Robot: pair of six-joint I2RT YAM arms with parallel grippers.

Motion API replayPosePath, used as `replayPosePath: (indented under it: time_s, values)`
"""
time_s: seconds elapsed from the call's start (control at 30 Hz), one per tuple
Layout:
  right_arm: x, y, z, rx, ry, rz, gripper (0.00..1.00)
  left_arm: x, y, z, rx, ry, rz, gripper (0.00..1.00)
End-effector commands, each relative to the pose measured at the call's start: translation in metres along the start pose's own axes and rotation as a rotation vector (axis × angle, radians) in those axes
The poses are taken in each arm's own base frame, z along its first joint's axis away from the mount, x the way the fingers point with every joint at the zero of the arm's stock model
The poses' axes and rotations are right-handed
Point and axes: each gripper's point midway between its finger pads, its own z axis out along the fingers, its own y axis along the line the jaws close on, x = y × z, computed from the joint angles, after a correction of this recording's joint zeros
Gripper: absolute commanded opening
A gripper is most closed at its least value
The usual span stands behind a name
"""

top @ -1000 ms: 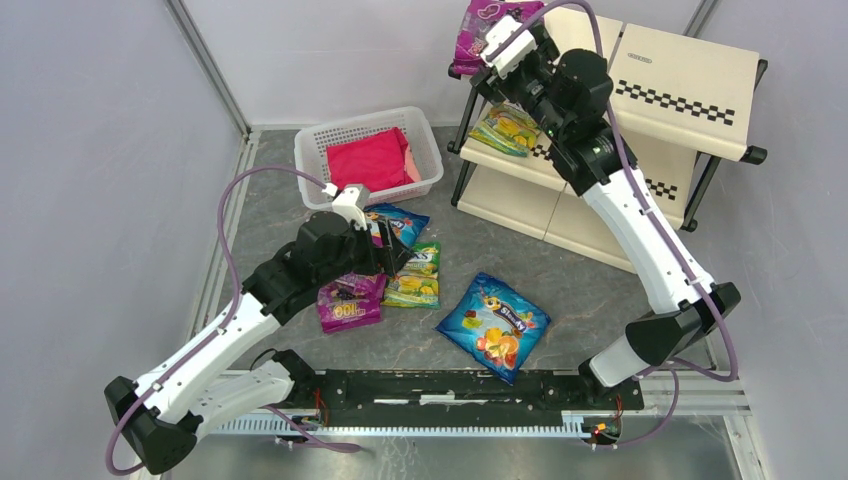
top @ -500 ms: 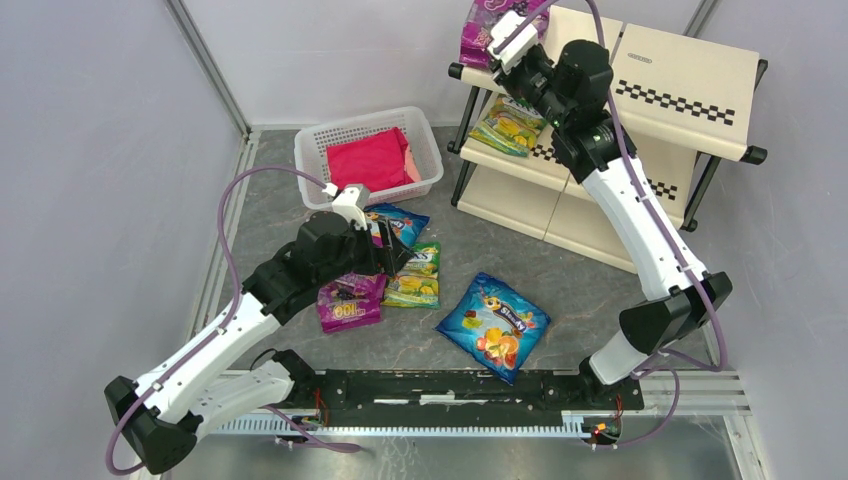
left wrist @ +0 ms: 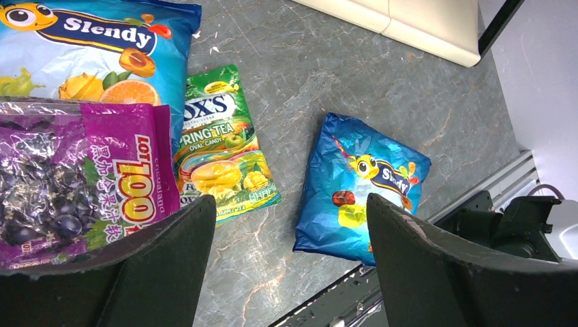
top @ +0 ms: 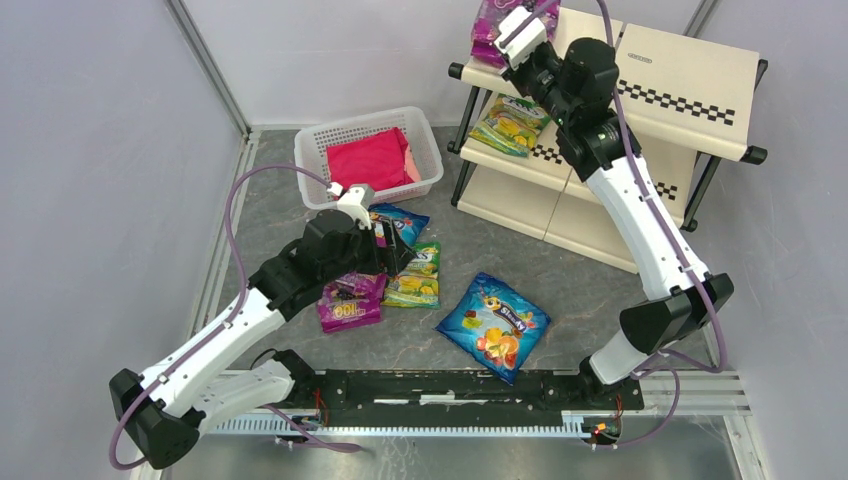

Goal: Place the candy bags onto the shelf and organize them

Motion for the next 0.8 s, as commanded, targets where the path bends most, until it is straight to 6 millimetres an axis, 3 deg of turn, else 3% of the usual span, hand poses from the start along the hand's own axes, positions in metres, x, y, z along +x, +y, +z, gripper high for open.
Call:
replayPosePath:
  time_s: [0.0,0.2,0.33,0.57,0.77]
  values:
    - [-0.011,-0.045,-0.023,0.146,0.009,0.007,0.0,-0.018,-0.011,-0.001,0.045,-0.053,0.026,0.87]
    - [-0.01,-0.045,-0.036,0.17,0.003,0.019,0.0,-0.018,-0.012,0.003,0.044,-0.05,0.024,0.87]
    - [-0.005,-0.043,-0.032,0.156,0.02,0.004,0.0,-0.015,-0.015,0.002,0.063,-0.039,0.021,0.87]
    - [-0.009,-0.022,-0.024,0.057,-0.04,-0.023,0.01,-0.016,-0.014,-0.001,0.058,-0.045,0.021,0.87]
    - [-0.009,-0.017,-0.033,0.035,-0.058,-0.067,0.0,-0.016,-0.012,-0.004,0.051,-0.048,0.02,0.87]
